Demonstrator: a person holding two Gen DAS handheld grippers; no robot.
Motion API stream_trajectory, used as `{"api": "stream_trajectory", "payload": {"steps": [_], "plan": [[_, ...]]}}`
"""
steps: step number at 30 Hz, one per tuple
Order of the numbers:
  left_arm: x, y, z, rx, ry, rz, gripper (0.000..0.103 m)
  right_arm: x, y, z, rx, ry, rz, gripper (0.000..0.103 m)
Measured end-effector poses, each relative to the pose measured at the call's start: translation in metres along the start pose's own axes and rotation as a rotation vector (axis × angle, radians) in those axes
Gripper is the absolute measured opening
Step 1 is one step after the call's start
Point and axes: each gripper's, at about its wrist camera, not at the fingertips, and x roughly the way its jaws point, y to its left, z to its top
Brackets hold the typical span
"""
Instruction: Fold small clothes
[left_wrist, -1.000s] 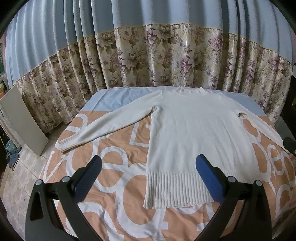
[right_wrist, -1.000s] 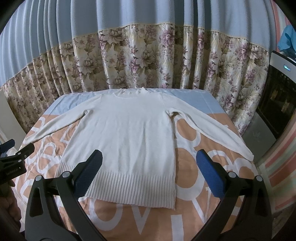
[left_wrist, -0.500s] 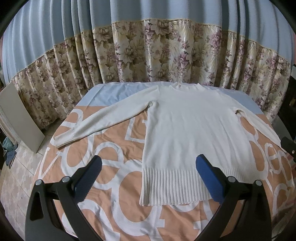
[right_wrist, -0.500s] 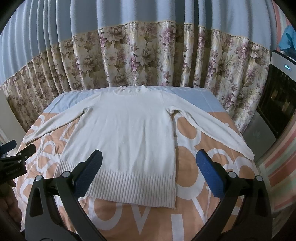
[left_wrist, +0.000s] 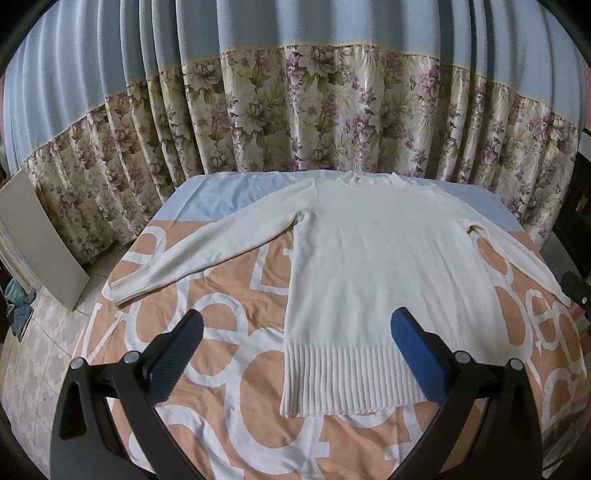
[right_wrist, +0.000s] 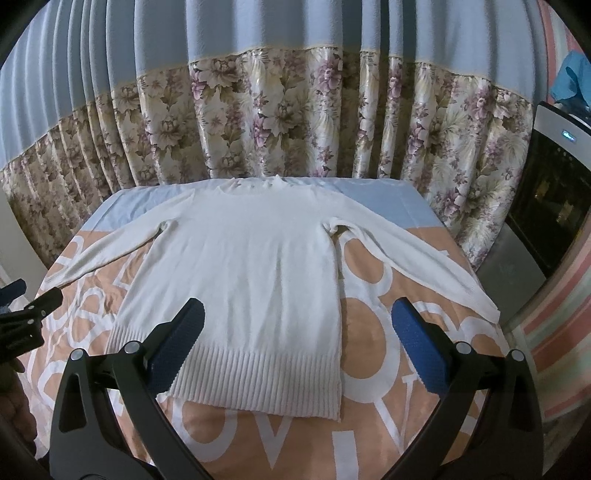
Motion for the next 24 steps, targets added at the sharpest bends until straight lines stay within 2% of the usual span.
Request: {"api": "stream_trajectory", "payload": {"steps": [8,24], "plan": [[0.0003,0.0006,0.0068,0.005,0.008,-0.006,0.102,0.0026,-0.0034,0.0014,0.019,0.02,0.004,0.1],[0.0077,0.0054,-0.0024,-0.008,0.01,0.003,0.102,0.0094,-0.0028,0.0052,0.023,0.034,0.012,0.1]]}}
